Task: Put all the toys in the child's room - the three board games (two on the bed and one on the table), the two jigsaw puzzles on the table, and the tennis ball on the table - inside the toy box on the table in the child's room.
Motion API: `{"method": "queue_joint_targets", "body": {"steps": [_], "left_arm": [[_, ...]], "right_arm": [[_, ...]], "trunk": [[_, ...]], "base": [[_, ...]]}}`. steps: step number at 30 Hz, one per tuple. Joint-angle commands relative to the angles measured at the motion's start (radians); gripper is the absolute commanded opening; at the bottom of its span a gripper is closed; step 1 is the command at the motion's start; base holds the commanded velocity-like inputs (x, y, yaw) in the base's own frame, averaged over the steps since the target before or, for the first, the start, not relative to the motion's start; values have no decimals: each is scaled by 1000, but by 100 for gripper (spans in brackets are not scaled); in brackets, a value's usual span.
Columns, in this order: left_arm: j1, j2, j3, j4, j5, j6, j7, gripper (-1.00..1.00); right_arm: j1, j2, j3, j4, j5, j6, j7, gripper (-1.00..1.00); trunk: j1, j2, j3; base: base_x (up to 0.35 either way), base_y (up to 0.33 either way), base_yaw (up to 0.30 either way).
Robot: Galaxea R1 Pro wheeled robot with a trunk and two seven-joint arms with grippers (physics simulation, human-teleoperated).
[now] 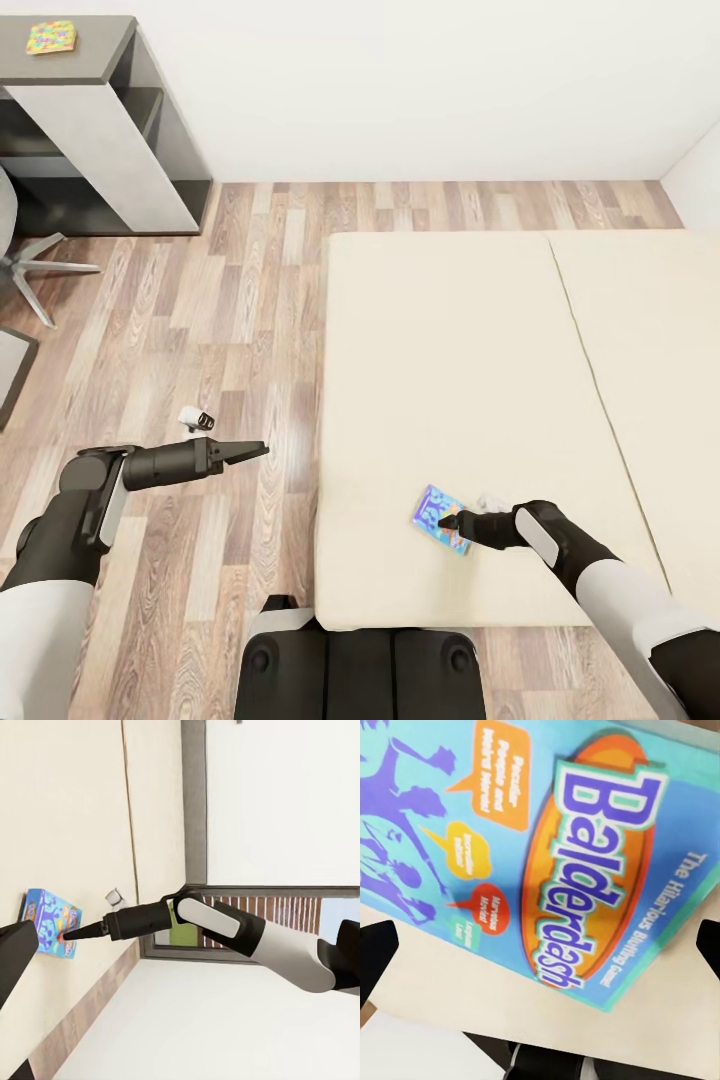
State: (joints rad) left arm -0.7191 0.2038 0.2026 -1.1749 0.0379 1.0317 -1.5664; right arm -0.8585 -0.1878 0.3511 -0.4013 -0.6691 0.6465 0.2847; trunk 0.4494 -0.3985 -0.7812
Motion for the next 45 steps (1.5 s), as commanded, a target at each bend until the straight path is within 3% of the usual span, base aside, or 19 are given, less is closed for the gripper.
{"method": "queue_joint_targets", "body": {"steps": [1, 34, 45], "left_arm": [[0, 0, 0, 0, -1, 11, -4, 100], [0, 3, 0, 0, -1, 10, -4, 100], [0, 3, 0, 0, -1, 10, -4, 100]], "right_arm": [[0, -1, 4, -1, 2, 2, 4, 100], [-9, -2, 1, -19, 2, 6, -1, 100], [-10, -15, 0, -31, 0, 4, -4, 100]], "trunk": [[1, -2, -1], [1, -2, -1], [1, -2, -1]], "base": [[0, 0, 0], [0, 0, 0], [0, 0, 0]]}}
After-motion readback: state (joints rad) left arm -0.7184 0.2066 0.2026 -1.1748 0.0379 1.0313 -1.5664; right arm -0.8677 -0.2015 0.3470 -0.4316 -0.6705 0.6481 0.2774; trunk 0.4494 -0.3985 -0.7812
